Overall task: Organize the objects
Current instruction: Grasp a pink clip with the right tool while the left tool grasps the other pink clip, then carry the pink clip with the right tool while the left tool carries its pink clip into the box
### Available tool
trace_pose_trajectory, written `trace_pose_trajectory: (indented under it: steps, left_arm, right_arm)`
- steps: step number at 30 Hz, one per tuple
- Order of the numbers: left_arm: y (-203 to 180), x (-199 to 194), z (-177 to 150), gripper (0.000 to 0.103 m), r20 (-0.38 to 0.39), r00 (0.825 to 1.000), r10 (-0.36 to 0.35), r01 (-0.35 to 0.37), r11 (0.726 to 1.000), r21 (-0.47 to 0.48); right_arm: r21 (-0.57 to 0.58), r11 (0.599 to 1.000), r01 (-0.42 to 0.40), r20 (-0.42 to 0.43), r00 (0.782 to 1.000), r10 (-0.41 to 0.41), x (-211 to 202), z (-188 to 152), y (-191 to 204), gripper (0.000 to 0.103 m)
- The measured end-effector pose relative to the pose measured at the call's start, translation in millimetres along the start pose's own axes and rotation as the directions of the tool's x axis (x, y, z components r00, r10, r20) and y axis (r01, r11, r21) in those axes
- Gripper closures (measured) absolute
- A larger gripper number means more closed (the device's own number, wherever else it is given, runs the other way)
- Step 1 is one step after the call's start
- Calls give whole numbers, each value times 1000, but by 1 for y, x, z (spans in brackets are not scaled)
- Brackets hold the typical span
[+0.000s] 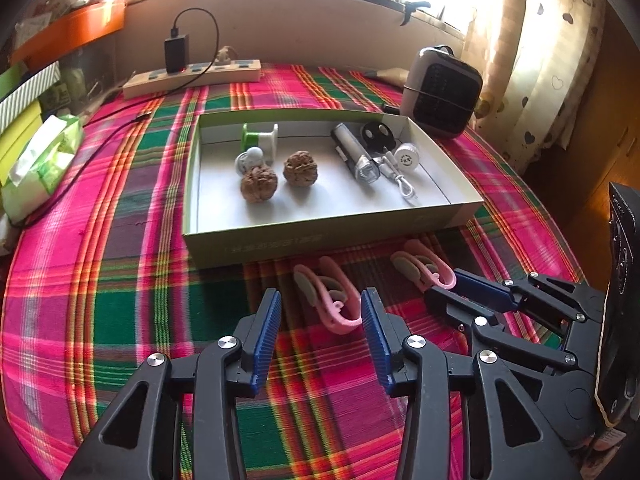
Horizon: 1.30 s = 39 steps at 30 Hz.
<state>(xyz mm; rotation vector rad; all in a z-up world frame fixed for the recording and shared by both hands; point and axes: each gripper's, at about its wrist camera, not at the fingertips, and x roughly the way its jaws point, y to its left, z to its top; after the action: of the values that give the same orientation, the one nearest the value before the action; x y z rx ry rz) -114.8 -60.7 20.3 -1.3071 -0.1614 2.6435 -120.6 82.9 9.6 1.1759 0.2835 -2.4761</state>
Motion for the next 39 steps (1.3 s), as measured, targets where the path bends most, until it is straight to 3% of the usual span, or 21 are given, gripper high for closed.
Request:
trace_pose_trajectory:
  steps: [6,16,18,20,39]
  left_arm:
    - [-8,9,0,63,-28,999,18,-17,1000,11]
    - [-10,18,1,63,-47,997,53,-53,999,2]
    - [-10,19,2,63,-47,997,60,-60,998,3]
    - [-10,19,2,63,-46,997,66,-66,998,7]
    - [3,17,3,63,-41,995,95,-95,995,-6]
  right_arm:
    - [9,1000,17,0,1000,-17,0,-2,-9,81]
    - [-46,997,-57,-9,998,56,2,-1,-9,80]
    - [-55,997,-62,-10,998,61,3,0,-10,62]
    - [-64,995,-75,-17,997,74,5,1,-10,54]
    - [-79,994,-78,-12,997,77,13,11,-12,56]
